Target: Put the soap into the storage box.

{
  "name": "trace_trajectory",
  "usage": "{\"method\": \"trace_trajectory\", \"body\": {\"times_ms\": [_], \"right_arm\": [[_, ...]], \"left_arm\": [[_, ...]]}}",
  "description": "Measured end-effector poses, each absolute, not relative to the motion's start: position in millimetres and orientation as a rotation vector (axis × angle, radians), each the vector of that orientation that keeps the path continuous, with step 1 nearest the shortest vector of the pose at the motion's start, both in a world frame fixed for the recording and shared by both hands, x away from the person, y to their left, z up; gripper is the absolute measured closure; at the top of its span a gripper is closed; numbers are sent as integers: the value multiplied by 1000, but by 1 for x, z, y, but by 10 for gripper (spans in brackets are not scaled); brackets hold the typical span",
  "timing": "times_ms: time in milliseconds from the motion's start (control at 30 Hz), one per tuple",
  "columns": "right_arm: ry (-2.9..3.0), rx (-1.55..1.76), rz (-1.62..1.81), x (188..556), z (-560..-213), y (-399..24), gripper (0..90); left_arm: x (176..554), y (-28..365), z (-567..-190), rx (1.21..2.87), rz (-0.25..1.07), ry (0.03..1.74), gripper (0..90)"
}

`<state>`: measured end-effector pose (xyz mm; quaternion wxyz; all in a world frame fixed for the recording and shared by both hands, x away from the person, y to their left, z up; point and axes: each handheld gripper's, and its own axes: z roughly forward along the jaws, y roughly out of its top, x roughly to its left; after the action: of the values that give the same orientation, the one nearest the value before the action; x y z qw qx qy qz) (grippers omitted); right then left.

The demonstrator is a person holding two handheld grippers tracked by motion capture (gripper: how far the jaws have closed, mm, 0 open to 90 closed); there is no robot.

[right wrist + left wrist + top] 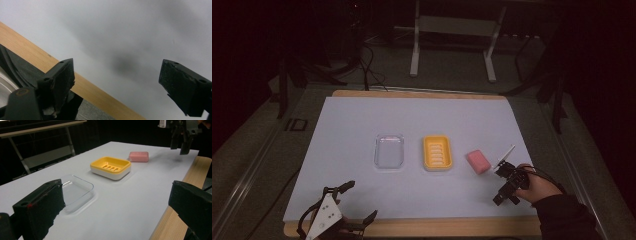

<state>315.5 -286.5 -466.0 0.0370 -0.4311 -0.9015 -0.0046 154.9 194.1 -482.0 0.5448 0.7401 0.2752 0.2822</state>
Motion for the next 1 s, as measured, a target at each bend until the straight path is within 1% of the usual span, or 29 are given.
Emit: {"method": "trace_trajectory", "body": {"times_ms": [533,1000], "right_arm": [[-2877,-1271,-61,333,-462,-274,131],[-2890,-1266,-68,354,-461,-264,110]], "left_arm": [[155,194,-482,1757,662,650,5],[155,194,-482,1761,657,647,5]]}}
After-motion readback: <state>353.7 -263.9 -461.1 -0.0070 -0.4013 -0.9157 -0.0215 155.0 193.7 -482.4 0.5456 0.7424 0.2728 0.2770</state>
